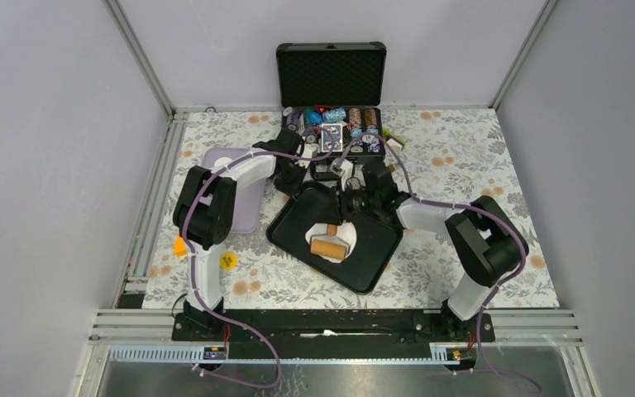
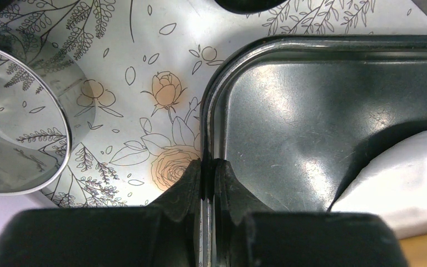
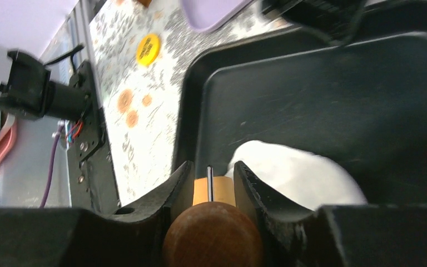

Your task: Roll out the dumpling wrappers from the dough

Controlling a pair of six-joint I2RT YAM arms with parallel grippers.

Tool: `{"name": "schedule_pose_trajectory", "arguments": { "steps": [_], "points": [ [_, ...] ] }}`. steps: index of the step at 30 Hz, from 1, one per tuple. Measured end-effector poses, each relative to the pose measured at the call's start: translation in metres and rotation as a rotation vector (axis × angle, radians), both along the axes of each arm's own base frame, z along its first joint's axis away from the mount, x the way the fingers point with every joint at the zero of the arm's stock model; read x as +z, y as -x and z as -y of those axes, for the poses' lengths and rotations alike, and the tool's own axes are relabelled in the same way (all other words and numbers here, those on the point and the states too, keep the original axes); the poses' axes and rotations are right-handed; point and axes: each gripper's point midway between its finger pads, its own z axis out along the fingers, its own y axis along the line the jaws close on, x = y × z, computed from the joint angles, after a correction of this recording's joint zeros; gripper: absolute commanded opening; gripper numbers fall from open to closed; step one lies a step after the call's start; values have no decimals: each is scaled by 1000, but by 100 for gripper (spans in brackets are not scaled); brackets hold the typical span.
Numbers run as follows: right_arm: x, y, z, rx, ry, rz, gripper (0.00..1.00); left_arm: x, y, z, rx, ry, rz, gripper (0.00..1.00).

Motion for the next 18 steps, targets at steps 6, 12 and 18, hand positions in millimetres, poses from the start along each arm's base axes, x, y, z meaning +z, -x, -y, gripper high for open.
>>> {"name": "schedule_pose_trajectory", "arguments": {
  "steps": [6, 12, 18],
  "points": [
    [10, -64, 23, -175, 23, 69, 0, 0, 0, 0, 0, 0, 0, 0],
    [11, -71, 22, -201, 24, 107, 0, 0, 0, 0, 0, 0, 0, 0],
    [7, -35, 6, -126, 9, 151, 0, 0, 0, 0, 0, 0, 0, 0]
  ]
}}
